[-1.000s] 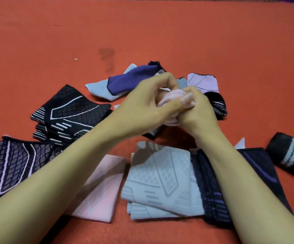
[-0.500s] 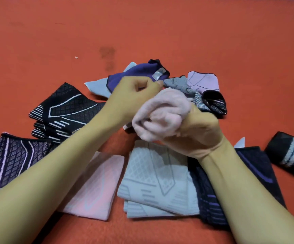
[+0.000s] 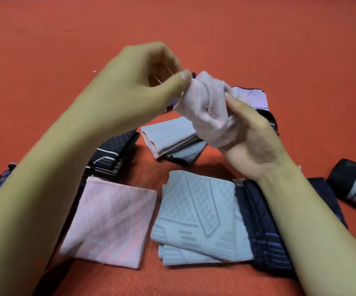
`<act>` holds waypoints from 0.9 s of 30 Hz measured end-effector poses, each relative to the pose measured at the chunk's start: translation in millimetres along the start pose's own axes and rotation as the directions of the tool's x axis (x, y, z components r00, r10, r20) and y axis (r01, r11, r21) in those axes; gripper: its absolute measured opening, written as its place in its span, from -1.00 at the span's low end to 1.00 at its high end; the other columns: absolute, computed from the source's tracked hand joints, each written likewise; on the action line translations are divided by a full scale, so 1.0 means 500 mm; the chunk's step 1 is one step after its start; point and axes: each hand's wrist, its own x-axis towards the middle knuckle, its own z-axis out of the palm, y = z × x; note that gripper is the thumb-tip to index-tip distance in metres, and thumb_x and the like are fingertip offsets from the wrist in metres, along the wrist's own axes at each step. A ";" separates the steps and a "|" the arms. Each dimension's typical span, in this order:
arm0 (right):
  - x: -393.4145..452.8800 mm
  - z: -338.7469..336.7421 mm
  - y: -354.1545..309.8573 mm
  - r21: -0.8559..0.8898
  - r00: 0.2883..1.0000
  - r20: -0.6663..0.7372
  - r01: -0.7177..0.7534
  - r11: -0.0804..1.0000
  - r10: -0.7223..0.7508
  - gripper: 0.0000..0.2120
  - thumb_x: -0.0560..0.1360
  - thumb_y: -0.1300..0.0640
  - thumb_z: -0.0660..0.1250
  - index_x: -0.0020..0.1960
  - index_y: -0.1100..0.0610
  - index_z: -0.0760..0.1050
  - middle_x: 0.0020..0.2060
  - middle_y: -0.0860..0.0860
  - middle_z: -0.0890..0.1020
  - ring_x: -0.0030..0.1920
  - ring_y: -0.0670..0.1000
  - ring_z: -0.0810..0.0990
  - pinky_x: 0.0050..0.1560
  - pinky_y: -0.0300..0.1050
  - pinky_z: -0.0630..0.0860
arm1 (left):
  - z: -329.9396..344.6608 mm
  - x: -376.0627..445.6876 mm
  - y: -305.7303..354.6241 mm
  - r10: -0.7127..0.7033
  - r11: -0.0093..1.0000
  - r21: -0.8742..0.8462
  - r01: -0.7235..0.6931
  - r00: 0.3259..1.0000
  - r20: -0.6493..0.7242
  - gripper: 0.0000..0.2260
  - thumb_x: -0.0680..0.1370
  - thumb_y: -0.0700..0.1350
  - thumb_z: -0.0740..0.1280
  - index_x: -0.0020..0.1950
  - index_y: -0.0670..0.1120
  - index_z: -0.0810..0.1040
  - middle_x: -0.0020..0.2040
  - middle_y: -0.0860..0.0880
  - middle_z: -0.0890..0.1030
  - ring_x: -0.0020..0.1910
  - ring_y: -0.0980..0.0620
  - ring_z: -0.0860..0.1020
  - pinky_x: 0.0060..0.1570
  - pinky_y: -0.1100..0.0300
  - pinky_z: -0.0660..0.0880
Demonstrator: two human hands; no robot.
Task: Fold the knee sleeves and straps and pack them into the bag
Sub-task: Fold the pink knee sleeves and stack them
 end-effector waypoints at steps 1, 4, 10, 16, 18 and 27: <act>0.002 -0.006 0.003 -0.026 1.000 -0.003 0.005 1.000 -0.005 -0.55 0.65 0.07 0.25 0.47 0.26 0.45 0.46 0.23 0.48 0.43 0.11 0.50 0.46 -0.04 0.37 | -0.003 -0.001 -0.006 -0.003 0.999 0.032 0.001 0.999 0.050 -0.74 0.65 0.15 0.32 0.02 -0.01 0.64 -0.15 0.04 0.73 -0.15 0.01 0.71 -0.02 -0.11 0.65; 0.006 -0.007 0.008 -0.133 0.999 0.037 0.013 0.991 -0.008 -0.43 0.61 0.05 0.30 0.53 0.31 0.36 0.52 0.35 0.33 0.58 0.28 0.25 0.58 0.20 0.03 | -0.002 -0.001 -0.012 -0.152 0.988 0.048 0.146 0.969 0.194 -0.60 0.63 0.27 0.30 0.00 -0.04 0.69 -0.14 0.02 0.75 -0.12 0.03 0.73 0.07 -0.09 0.66; -0.004 0.006 0.009 -0.293 0.997 -0.078 0.005 0.956 -0.029 -0.66 0.65 0.00 0.28 0.27 0.21 0.60 0.11 0.12 0.70 0.12 0.03 0.66 0.15 -0.05 0.55 | -0.016 0.009 -0.048 -0.144 0.986 0.112 0.127 0.977 0.157 -0.58 0.59 0.25 0.39 -0.13 -0.11 0.68 -0.34 -0.04 0.60 -0.41 0.06 0.39 -0.36 0.17 0.31; 0.001 -0.004 -0.005 -0.337 0.915 -0.347 0.083 0.938 -0.206 -0.77 0.65 0.01 0.34 0.04 0.17 0.64 -0.07 0.04 0.76 -0.06 -0.03 0.74 -0.03 -0.13 0.65 | -0.066 0.025 -0.090 -0.106 0.978 -0.187 0.097 0.994 -0.037 -0.66 0.58 0.21 0.41 -0.21 -0.02 0.53 -0.37 0.12 0.55 -0.32 0.09 0.44 -0.18 0.11 0.45; 0.001 -0.004 -0.006 -0.286 0.903 -0.367 0.119 0.951 -0.224 -0.81 0.65 0.05 0.34 0.10 0.16 0.64 -0.04 0.03 0.77 -0.01 -0.02 0.74 -0.01 -0.11 0.66 | -0.079 0.028 -0.107 -0.157 0.969 -0.205 0.136 0.983 -0.091 -0.68 0.58 0.20 0.40 -0.23 0.01 0.51 -0.41 0.16 0.49 -0.37 0.12 0.40 -0.23 0.16 0.48; 0.004 -0.019 -0.008 -0.257 0.918 -0.330 0.138 0.957 -0.221 -0.91 0.64 0.10 0.35 0.05 0.05 0.64 -0.10 -0.05 0.72 -0.08 -0.03 0.66 0.03 -0.06 0.55 | -0.069 0.032 -0.151 -0.216 0.718 -0.674 0.170 0.976 0.016 -0.65 0.66 0.09 0.33 -0.28 0.01 0.63 -0.36 0.11 0.41 -0.41 0.18 0.32 -0.42 0.31 0.26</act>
